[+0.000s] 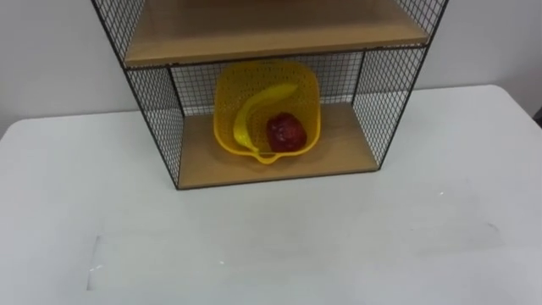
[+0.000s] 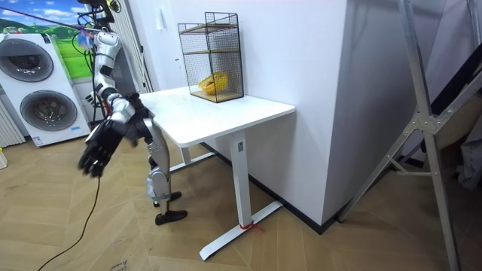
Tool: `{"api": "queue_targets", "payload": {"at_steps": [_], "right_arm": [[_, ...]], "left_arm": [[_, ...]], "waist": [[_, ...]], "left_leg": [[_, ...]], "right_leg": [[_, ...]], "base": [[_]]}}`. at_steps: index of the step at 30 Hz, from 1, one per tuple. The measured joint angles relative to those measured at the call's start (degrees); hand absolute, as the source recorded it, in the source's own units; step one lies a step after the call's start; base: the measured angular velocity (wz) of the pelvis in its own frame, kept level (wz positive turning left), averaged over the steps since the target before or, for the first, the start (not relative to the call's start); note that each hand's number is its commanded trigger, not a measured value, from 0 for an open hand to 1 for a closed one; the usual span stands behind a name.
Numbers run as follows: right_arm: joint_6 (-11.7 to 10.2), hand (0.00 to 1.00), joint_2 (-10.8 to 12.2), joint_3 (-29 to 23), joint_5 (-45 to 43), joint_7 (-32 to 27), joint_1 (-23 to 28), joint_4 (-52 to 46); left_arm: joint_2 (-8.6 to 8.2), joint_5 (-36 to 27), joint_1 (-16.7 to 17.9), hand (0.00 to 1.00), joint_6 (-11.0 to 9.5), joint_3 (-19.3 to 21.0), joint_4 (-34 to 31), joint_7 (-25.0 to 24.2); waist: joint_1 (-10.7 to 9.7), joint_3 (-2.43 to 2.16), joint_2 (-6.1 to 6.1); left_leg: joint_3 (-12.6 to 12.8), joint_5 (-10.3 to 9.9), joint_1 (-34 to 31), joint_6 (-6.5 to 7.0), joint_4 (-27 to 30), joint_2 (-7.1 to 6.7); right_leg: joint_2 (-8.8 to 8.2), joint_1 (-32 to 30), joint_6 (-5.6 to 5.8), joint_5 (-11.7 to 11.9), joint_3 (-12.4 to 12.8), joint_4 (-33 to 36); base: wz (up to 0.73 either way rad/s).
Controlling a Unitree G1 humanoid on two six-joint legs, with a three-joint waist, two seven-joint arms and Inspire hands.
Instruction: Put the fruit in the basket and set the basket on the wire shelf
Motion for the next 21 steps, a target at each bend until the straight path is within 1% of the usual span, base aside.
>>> {"api": "queue_targets", "payload": {"at_steps": [1,2,4,5,6,7,8,9,10,11,12,13,14,15,16,17,18,19,20,21], "right_arm": [[0.02,0.0,0.01,-0.04,1.44,0.38,-0.2,5.17],[0.12,0.0,0.02,-0.03,2.16,0.56,-0.25,7.5],[0.4,0.0,0.53,-0.02,3.72,2.75,-0.97,16.67],[0.43,0.0,0.78,0.04,3.75,3.51,-1.16,18.71],[0.57,0.0,1.28,0.16,3.56,5.41,-1.73,23.32],[0.92,0.0,1.65,0.16,3.33,6.15,-2.07,25.22],[1.73,0.0,2.57,0.77,3.0,7.83,-2.89,28.51],[2.85,0.0,3.22,2.43,1.77,9.68,-4.36,32.02],[3.95,0.0,4.32,4.23,0.36,11.47,-5.7,34.57],[4.63,0.0,4.84,5.42,-0.33,12.48,-6.37,35.85],[6.07,0.0,5.69,8.23,-1.98,15.53,-7.85,38.58],[7.91,0.0,6.36,10.52,-3.84,18.32,-9.46,40.38],[8.85,0.0,6.57,11.88,-5.11,19.8,-10.19,41.06],[10.65,0.0,6.82,14.79,-8.03,23.05,-11.23,41.87],[11.72,0.0,6.81,18.85,-12.39,26.14,-11.83,42.79],[11.92,0.0,6.79,20.58,-14.99,27.49,-12.23,42.96],[12.8,0.0,6.7,23.35,-20.93,29.92,-12.81,42.96],[13.18,0.0,6.61,24.81,-24.38,30.89,-13.02,42.93],[14.13,0.0,6.32,27.66,-30.79,32.52,-13.6,42.81],[15.46,0.0,5.96,30.25,-37.09,33.56,-15.0,42.43]], "left_arm": [[0.08,-1.07,-0.06,0.0,0.05,0.04,4.36,-0.55],[0.06,-1.73,-0.12,0.0,0.19,0.04,6.18,-0.87],[0.09,-1.87,-0.93,0.0,0.82,0.1,13.18,-2.7],[0.08,-1.63,-1.34,0.0,0.87,0.07,15.11,-3.54],[-0.07,-1.24,-2.2,0.0,1.37,-0.26,18.36,-5.34],[-0.23,-0.81,-2.55,0.0,1.94,-0.86,19.75,-6.16],[-0.93,1.42,-3.21,0.0,3.09,-2.67,22.79,-8.39],[-2.08,3.91,-3.61,0.0,4.3,-4.57,25.07,-10.85],[-3.26,7.58,-4.52,0.0,5.85,-6.74,27.15,-13.27],[-3.84,9.51,-4.73,0.0,6.69,-8.22,27.87,-14.52],[-4.84,14.06,-5.08,0.0,8.25,-11.72,29.28,-17.74],[-5.57,19.49,-5.73,0.0,9.81,-14.27,30.89,-21.14],[-5.77,22.43,-6.01,0.0,10.46,-15.34,31.6,-22.79],[-5.86,27.61,-6.41,0.0,11.88,-17.52,32.36,-25.92],[-5.91,33.08,-6.67,0.0,12.76,-20.33,32.25,-28.22],[-5.93,35.85,-6.98,0.0,13.14,-21.54,32.13,-29.22],[-5.93,41.52,-8.17,0.0,14.11,-23.51,31.89,-30.97],[-5.9,44.11,-8.4,0.0,14.6,-24.51,31.75,-31.7],[-5.86,48.81,-9.72,0.0,15.7,-26.8,31.41,-33.02],[-5.84,53.17,-11.04,0.0,16.79,-29.49,31.16,-34.26]], "waist": [[-0.54,-0.06,-0.18],[-0.63,-0.11,-0.24],[-0.59,-0.29,-0.52],[-0.57,-0.34,-0.59],[-0.65,-0.48,-0.81],[-0.69,-0.55,-0.92],[-0.73,-0.58,-1.08],[-0.9,-0.66,-1.24],[-0.96,-0.59,-1.42],[-1.01,-0.58,-1.46],[-1.29,-0.62,-1.54],[-1.29,-0.6,-1.53],[-1.35,-0.59,-1.56],[-1.74,-0.51,-1.66],[-2.0,-0.47,-1.59],[-2.0,-0.47,-1.58],[-2.07,-0.45,-1.62],[-2.11,-0.43,-1.66],[-2.14,-0.2,-1.71],[-1.99,-0.15,-1.6]], "left_leg": [[-0.37,-0.07,-0.1,-0.07,0.33,-0.15],[-0.38,-0.27,-0.1,0.04,0.43,-0.15],[-0.41,-1.04,-0.2,0.02,0.63,-0.05],[-0.37,-1.04,-0.18,0.01,0.62,-0.01],[-0.2,-1.05,-0.12,0.0,0.61,0.11],[-0.17,-1.05,-0.1,-0.01,0.61,0.16],[-0.17,-1.04,0.11,-0.03,0.59,0.28],[-0.17,-1.04,0.29,-0.03,0.62,0.33],[-0.03,-1.04,0.78,-0.03,0.6,0.4],[0.04,-1.04,1.06,-0.03,0.59,0.43],[0.03,-1.04,1.53,-0.03,0.61,0.49],[0.01,-1.05,1.95,-0.03,0.54,0.53],[0.01,-1.05,2.18,-0.02,0.42,0.51],[0.0,-1.05,2.66,-0.03,0.3,0.48],[-0.05,-1.05,3.07,-0.03,0.26,0.51],[-0.09,-1.05,3.11,-0.03,0.24,0.52],[-0.13,-1.02,3.24,-0.07,0.09,0.52],[-0.13,-0.97,3.42,-0.15,-0.03,0.51],[-0.09,-0.88,4.08,-0.3,-0.32,0.49],[-0.09,-0.8,4.33,-0.4,-0.38,0.49]], "right_leg": [[-0.1,-0.02,0.11,-0.46,0.04,0.54],[-0.12,-0.05,0.14,-0.61,0.09,0.71],[-0.07,-0.11,0.1,-0.73,0.15,0.87],[-0.04,-0.04,0.1,-0.72,0.16,0.85],[-0.02,0.16,0.08,-0.71,0.04,0.79],[0.0,0.27,0.07,-0.71,-0.02,0.73],[0.17,0.78,-0.02,-0.5,-0.04,0.19],[0.25,1.33,-0.05,-0.32,0.01,0.03],[0.29,1.81,-0.05,-0.25,0.11,-0.03],[0.33,2.07,-0.06,-0.25,0.15,-0.07],[0.43,2.69,0.0,-0.16,0.14,-0.45],[0.54,3.3,-0.01,-0.01,0.15,-0.95],[0.53,3.44,0.0,-0.01,0.15,-0.96],[0.48,3.94,-0.01,0.0,0.03,-1.05],[0.58,4.29,-0.01,0.08,-0.06,-1.59],[0.59,4.35,-0.01,0.1,-0.12,-1.69],[0.64,4.47,-0.08,0.17,-0.13,-1.75],[0.64,4.58,-0.13,0.23,-0.12,-1.75],[0.7,5.11,-0.18,0.43,0.02,-1.93],[0.87,5.15,-0.31,0.56,0.47,-1.96]], "base": [[0.26],[0.12],[0.0],[0.0],[0.03],[0.05],[0.0],[-0.03],[-0.06],[0.0],[0.0],[0.0],[0.0],[0.05],[0.07],[0.05],[0.0],[0.0],[-0.09],[-0.18]]}}
